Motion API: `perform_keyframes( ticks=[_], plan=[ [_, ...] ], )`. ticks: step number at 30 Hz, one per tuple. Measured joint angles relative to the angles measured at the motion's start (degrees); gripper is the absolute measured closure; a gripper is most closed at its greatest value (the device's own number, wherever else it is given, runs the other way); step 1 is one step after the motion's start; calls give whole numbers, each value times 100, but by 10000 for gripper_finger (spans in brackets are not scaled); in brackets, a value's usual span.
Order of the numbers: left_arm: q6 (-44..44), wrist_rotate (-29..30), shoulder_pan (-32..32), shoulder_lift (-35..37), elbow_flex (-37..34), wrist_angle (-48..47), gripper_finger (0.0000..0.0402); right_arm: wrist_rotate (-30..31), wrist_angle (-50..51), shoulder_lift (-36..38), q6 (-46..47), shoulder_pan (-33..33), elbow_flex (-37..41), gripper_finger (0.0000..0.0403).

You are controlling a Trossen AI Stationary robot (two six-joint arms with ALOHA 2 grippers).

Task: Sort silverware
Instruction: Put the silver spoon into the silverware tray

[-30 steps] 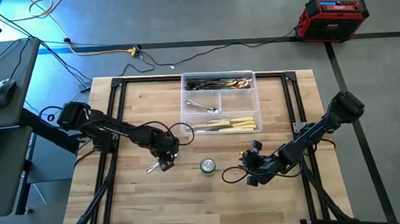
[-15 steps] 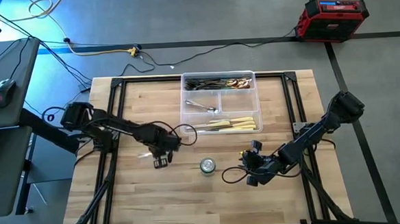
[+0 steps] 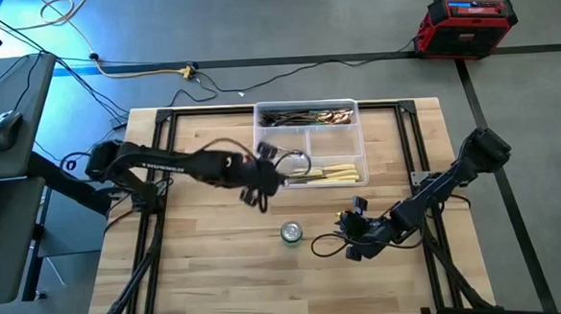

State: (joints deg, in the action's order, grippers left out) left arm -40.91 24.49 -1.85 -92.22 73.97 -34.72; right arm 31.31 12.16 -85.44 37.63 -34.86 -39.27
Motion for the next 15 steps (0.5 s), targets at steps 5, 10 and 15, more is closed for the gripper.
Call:
perform_keyframes(
  ticks=[5, 10, 15],
  plan=[
    [-587, -376, 821, -369, -11, 1027, 401, -2, 6, 1, -7, -1, 0, 300],
    [-725, -1264, 1440, -888, 0, 1493, 401, -2, 53, 1, -9, -1, 0, 300],
    [-732, -1541, 1740, -1388, -4, 1718, 401, -2, 49, 0, -11, -1, 0, 300]
  ],
)
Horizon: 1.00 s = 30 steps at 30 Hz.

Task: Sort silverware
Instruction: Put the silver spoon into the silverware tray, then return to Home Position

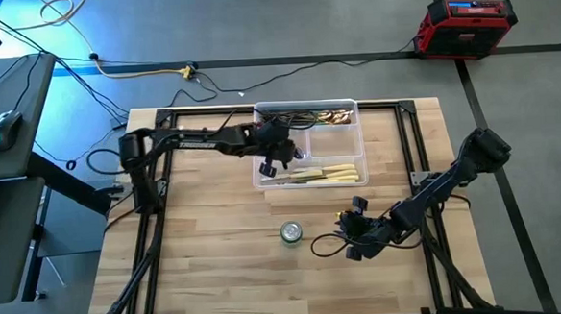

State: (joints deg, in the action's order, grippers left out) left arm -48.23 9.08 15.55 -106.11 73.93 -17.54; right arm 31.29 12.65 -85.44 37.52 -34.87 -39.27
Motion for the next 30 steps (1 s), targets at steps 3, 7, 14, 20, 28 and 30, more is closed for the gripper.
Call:
perform_keyframes(
  ticks=[3, 7, 14, 20, 28, 30],
  plan=[
    [8, 119, 64, -257, 0, 73, 399, -1, 6, 2, 0, 2, 0, 300],
    [102, 344, 121, -474, 0, 305, 387, -2, 3, 2, 0, 0, 0, 300],
    [253, 720, 212, -517, 0, 332, 351, -2, 1, 2, 0, 0, 0, 300],
    [597, 2065, -70, -147, 0, 177, 325, -2, 19, 1, 0, 2, 0, 300],
    [2375, 2094, -731, 1266, 4, -1989, 324, -9, -85, 2, -113, -47, 0, 300],
    [2870, 1835, -826, 1727, 4, -2789, 326, 10, -308, 2, -359, -109, 0, 300]
  ],
)
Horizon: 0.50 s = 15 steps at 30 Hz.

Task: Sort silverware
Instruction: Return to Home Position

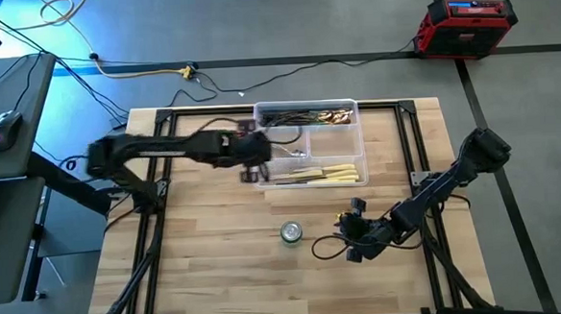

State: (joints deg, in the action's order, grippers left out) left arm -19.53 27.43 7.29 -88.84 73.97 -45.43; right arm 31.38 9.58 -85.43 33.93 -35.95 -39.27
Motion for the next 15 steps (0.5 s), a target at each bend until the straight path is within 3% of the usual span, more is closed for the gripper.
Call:
perform_keyframes(
  ticks=[5, 10, 15],
  plan=[
    [1280, -201, -119, 1237, 0, -1487, 331, 2, -611, 5, -521, -154, 0, 300],
    [2033, -453, -317, 2485, 0, -2079, 332, 43, -522, 651, -592, -486, 2, 300],
    [2372, -445, -559, 3555, 0, -2093, 332, 1305, 310, 1890, -704, -1031, 0, 300]
  ],
)
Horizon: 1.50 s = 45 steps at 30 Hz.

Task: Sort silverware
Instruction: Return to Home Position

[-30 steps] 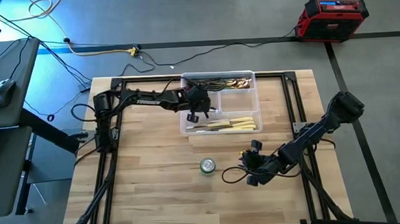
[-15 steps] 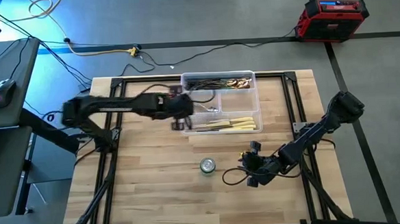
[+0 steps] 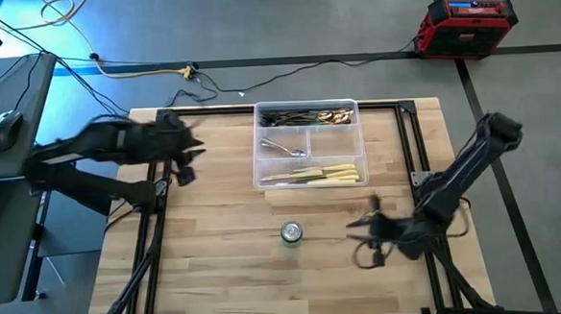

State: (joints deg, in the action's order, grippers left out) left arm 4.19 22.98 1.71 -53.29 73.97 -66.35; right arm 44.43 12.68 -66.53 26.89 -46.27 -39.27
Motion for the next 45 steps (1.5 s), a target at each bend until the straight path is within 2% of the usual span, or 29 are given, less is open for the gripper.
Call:
perform_keyframes(
  ticks=[4, 10, 13, 16, 24, 28, 34, 38, 42, 45],
  plan=[
    [178, 24, -38, 580, -4, -6, 332, 953, 1278, 1115, 420, -201, 0, 300],
    [226, 22, -38, 1259, -187, 146, 332, 1103, 2910, 2695, 1341, -86, 0, 300],
    [200, -84, -38, 1797, -763, 547, 332, 1079, 3205, 3253, 1416, -87, 0, 300],
    [125, -429, -36, 2408, -1571, 1019, 332, 1056, 3234, 3677, 1207, -87, 0, 300],
    [-140, -1730, -36, 4197, -3636, 2468, 332, 1048, 3579, 4557, 1165, -87, 9, 300],
    [-200, -1943, -36, 4767, -3602, 2676, 332, 1062, 3526, 5027, 1167, -87, 327, 300],
    [-189, -1941, -34, 5304, -3607, 2658, 332, 1040, 2945, 6026, 1231, -87, 1298, 300],
    [-186, -1938, -34, 5223, -3680, 2718, 332, 749, 1863, 6645, 594, -87, 2046, 300],
    [-169, -1952, -34, 5067, -3709, 2766, 332, 352, 533, 6523, -314, 34, 2577, 300],
    [121, -2036, -34, 5065, -4017, 3412, 332, -16, -358, 6547, -873, 260, 2986, 300]
  ],
)
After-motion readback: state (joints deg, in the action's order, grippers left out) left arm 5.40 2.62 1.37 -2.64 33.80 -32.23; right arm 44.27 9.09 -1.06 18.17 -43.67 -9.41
